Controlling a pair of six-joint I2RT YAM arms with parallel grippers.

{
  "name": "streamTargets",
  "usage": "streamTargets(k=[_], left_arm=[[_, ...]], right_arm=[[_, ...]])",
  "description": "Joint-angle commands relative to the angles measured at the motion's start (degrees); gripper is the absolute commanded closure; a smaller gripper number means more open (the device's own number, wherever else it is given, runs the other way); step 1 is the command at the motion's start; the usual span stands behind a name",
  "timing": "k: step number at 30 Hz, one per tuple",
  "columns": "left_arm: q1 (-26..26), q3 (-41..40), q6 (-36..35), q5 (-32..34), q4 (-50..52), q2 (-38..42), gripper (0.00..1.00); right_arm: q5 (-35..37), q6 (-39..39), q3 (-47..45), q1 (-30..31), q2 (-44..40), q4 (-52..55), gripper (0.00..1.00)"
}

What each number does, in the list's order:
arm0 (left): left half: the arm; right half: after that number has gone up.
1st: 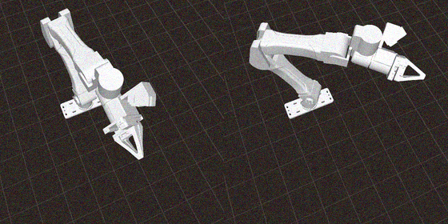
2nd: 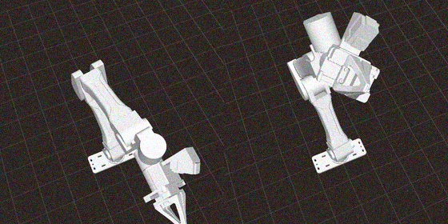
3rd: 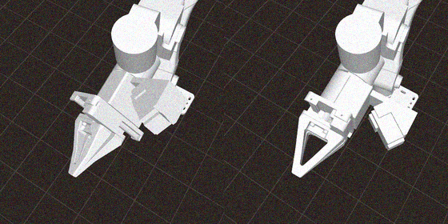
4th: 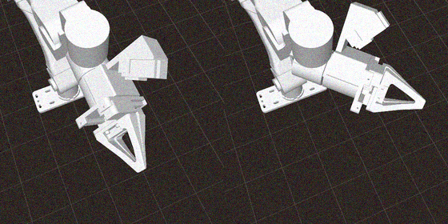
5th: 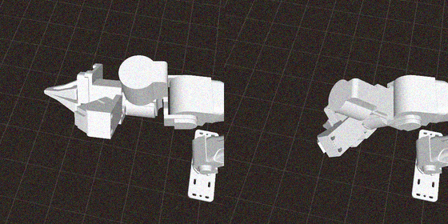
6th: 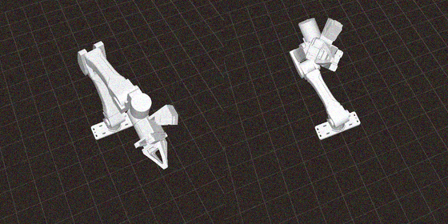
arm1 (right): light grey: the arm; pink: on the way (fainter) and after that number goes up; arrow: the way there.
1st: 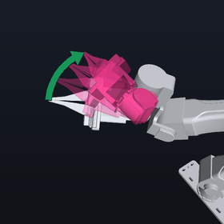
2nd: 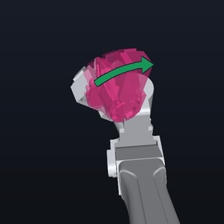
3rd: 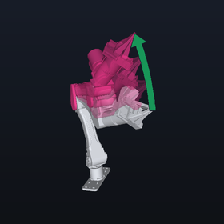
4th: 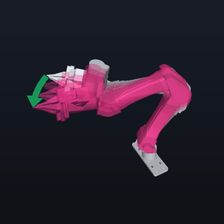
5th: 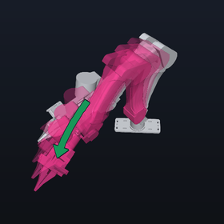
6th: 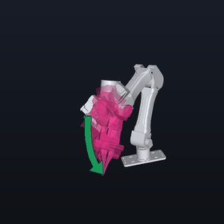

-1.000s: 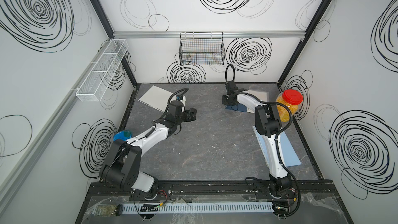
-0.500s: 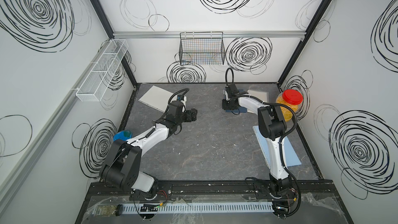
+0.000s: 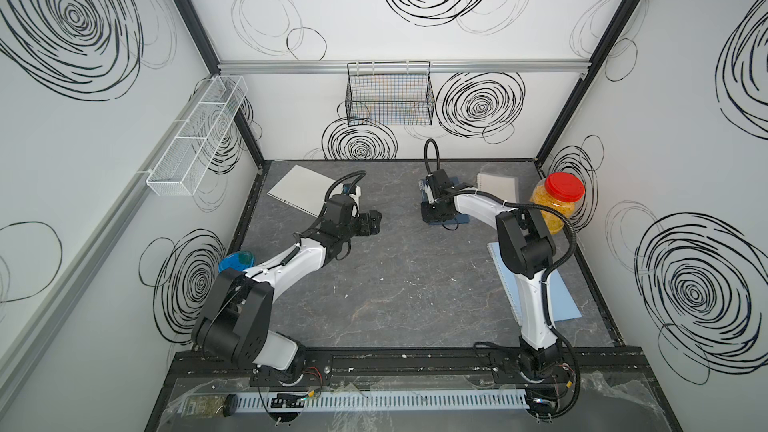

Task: Tear off pages from different notebooks
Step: Move the notebook to the center of the board.

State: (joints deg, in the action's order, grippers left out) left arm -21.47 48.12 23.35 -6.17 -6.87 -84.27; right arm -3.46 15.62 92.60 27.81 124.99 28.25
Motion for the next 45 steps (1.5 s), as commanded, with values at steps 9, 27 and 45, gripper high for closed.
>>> streamTargets(k=[9,27,45], left_arm=[[-0.64,2.18,0.43,-2.38,-2.53,-4.53,0.12],[-6.53,7.22,3.66,-7.09,-2.35,-15.30,0.13],[-10.41,14.62,5.29,-10.94,-1.04,-25.80,0.15]], right_arm=[[-3.09,7.55,-16.04,9.54,-12.77,-4.98,0.78],[-8.99,8.33,-22.81,2.60,-21.73,-13.57,0.59],[-9.41,5.46,-18.80,-7.21,-13.65,-11.41,0.56]])
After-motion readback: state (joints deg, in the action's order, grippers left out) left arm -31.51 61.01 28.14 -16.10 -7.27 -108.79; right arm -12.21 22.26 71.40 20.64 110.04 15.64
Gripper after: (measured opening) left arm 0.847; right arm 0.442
